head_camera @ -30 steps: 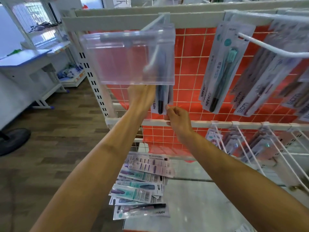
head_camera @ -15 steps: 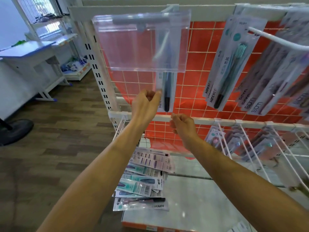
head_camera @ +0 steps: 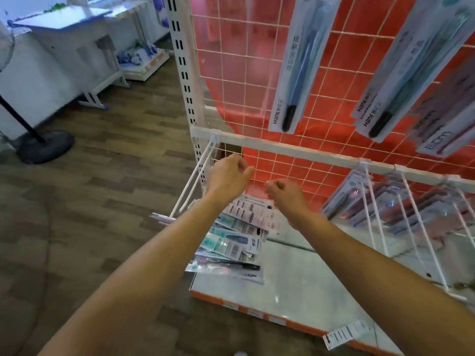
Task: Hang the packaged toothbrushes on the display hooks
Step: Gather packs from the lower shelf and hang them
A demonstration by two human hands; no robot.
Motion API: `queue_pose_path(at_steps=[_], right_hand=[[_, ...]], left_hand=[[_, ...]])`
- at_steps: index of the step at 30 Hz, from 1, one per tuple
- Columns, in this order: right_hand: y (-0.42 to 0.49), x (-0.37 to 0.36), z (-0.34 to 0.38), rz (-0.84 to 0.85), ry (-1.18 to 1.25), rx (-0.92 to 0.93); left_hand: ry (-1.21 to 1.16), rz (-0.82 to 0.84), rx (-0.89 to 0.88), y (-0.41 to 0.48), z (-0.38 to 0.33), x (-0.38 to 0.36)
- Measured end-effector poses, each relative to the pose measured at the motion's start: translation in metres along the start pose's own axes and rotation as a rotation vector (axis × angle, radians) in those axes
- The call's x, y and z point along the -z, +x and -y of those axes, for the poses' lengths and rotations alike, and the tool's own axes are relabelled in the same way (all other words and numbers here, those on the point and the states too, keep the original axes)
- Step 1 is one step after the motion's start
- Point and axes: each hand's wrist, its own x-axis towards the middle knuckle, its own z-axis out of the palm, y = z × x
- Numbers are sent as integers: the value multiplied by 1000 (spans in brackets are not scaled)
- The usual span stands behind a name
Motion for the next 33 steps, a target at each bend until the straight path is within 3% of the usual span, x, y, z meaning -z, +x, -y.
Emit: queue_pose_path(at_steps=[9,19,26,33], right_hand=[[-14,-35,-36,125,-271,31],[-30,-58,-97,244,-536,-15],[-27,-65,-127,234,-626,1],[-4,-72,-142,170,-647,11]], left_hand=[[381,155,-46,-37,50,-26],[629,264,-42,-65,124,-62],[724,300,-90,-73,161,-81],[662,292,-46,-75,182,-100]])
